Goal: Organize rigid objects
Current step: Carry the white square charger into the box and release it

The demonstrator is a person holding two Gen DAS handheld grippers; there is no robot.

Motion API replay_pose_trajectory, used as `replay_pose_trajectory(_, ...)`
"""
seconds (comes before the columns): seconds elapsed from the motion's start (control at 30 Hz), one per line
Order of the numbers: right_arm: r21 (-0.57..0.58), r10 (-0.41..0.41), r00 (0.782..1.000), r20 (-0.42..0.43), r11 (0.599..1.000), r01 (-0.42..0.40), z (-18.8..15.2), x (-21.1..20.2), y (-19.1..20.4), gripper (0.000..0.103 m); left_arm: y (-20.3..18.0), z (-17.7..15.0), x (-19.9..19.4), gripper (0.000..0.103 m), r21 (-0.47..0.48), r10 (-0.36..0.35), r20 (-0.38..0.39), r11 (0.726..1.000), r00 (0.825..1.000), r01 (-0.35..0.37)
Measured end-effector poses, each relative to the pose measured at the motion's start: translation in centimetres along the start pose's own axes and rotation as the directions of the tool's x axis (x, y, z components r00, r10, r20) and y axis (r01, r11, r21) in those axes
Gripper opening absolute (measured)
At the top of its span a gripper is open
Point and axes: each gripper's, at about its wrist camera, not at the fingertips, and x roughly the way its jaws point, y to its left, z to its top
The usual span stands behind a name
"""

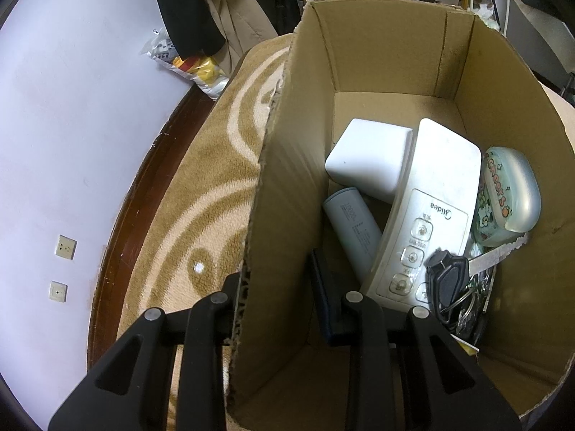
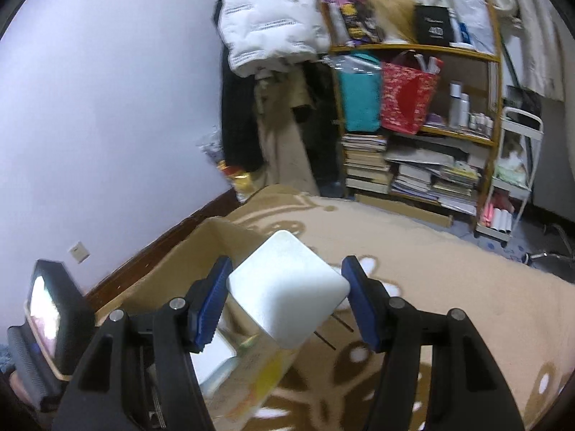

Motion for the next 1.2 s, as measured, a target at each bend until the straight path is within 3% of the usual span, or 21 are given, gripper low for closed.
replay_pose_trajectory(0.33,-0.055,0.044,0.997,-0.062,0.997,-0.047,-2.1,0.4,4.2,0.066,0.2,-0.1,-0.1,0.027,-0.005,-0.009,0.001,1.0,1.0,0.009)
replay_pose_trajectory(0.63,-0.048,0.057,0.993,-0.108,0.997,-0.062,-3.7,1.4,5.3,0.066,0.7,-0.2,0.1,0.027,-0.016,-0.021,0.005,1.0,1.0,0.021)
replay_pose_trajectory(1.2,-0.033,0.008,0.994,-0.107,0.999,-0.012,-4.0,-0.1,5.7,0.067,1.3,-0.9,-1.1,0.027,-0.031,-0.028,0.015,0.999,1.0,0.028)
